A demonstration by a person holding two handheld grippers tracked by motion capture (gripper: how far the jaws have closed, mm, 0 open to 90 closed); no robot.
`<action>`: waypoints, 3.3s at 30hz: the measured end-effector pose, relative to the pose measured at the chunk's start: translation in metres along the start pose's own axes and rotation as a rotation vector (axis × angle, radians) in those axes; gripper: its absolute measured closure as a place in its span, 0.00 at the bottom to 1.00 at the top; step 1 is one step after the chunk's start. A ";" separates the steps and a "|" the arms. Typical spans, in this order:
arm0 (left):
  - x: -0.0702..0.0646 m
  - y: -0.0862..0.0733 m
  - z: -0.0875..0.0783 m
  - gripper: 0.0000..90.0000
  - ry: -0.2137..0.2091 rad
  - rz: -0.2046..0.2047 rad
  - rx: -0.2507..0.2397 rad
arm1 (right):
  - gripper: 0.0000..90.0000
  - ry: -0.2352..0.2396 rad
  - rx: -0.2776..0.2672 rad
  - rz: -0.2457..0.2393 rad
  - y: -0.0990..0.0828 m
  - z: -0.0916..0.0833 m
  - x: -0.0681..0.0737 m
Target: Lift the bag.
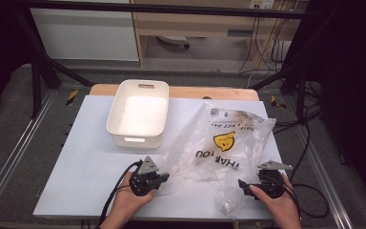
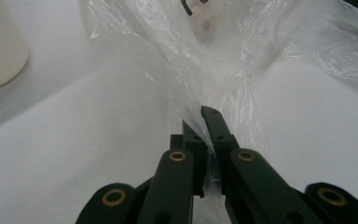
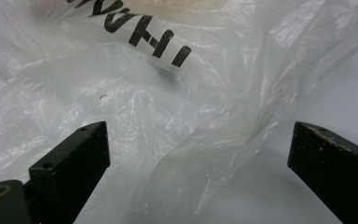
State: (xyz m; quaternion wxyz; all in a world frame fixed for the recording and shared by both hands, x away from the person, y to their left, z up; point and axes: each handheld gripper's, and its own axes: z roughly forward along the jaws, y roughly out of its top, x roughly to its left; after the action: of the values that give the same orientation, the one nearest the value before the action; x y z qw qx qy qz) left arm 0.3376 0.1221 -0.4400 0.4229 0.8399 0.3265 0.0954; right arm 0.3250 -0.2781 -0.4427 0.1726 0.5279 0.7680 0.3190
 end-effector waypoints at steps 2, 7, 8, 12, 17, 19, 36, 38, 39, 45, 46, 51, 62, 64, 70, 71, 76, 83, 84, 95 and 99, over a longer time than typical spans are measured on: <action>0.000 0.000 0.000 0.99 -0.001 0.004 0.003 | 0.08 0.007 0.021 -0.008 -0.001 0.003 0.002; -0.001 0.001 0.001 0.99 -0.008 0.007 0.003 | 0.08 0.004 0.074 -0.062 -0.003 0.009 0.008; -0.001 0.001 0.002 0.99 -0.008 0.005 0.004 | 0.09 0.006 0.074 -0.069 -0.003 0.009 0.010; -0.002 0.000 0.002 0.99 -0.009 0.002 0.003 | 0.12 0.030 0.069 -0.123 -0.002 0.012 0.019; 0.000 -0.001 0.003 0.99 -0.010 -0.005 0.007 | 0.32 0.065 0.051 -0.192 -0.001 0.012 0.029; 0.000 -0.001 0.004 0.99 -0.011 -0.005 0.009 | 0.45 0.088 0.037 -0.218 0.000 0.011 0.032; 0.003 -0.001 0.004 0.99 0.005 -0.009 0.003 | 1.00 0.165 0.001 -0.324 0.012 0.019 0.034; 0.004 0.000 0.003 0.99 0.020 0.001 0.001 | 1.00 0.176 -0.030 -0.322 0.017 0.018 0.033; 0.005 0.000 0.002 0.99 0.026 0.000 -0.002 | 1.00 0.176 -0.043 -0.318 0.019 0.018 0.033; 0.013 0.003 0.002 1.00 0.033 -0.011 0.002 | 1.00 0.186 -0.104 -0.314 0.033 0.017 0.032; 0.014 0.003 0.003 1.00 0.032 -0.014 0.000 | 1.00 0.189 -0.115 -0.318 0.036 0.017 0.032; 0.018 0.007 0.002 1.00 0.035 -0.014 0.004 | 1.00 0.206 -0.131 -0.326 0.050 0.017 0.032; 0.033 0.031 -0.015 1.00 0.041 -0.010 0.000 | 1.00 0.190 -0.180 -0.333 0.080 0.007 0.024; 0.037 0.037 -0.019 1.00 0.045 -0.006 0.003 | 1.00 0.183 -0.187 -0.328 0.086 0.004 0.020; 0.049 0.050 -0.030 1.00 0.050 -0.018 -0.009 | 1.00 0.161 -0.207 -0.330 0.103 -0.008 0.009; 0.050 0.052 -0.032 1.00 0.053 -0.018 -0.012 | 1.00 0.158 -0.210 -0.328 0.105 -0.009 0.007; 0.056 0.064 -0.040 1.00 0.053 -0.026 -0.035 | 1.00 0.135 -0.233 -0.330 0.117 -0.017 0.002; 0.057 0.076 -0.046 1.00 0.057 -0.006 -0.041 | 1.00 0.124 -0.256 -0.323 0.127 -0.024 -0.003; 0.057 0.078 -0.047 1.00 0.059 -0.007 -0.045 | 1.00 0.123 -0.261 -0.323 0.128 -0.025 -0.004; 0.062 0.103 -0.058 1.00 0.071 0.009 -0.072 | 1.00 0.107 -0.297 -0.306 0.145 -0.039 -0.014; 0.064 0.113 -0.061 1.00 0.074 0.013 -0.079 | 1.00 0.106 -0.306 -0.296 0.152 -0.043 -0.019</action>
State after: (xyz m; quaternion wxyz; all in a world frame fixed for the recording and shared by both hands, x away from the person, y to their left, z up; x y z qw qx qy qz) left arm 0.4131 0.1537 -0.3222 0.4428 0.8205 0.3326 0.1419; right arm 0.4130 -0.2724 -0.3104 0.2551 0.3596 0.7877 0.4303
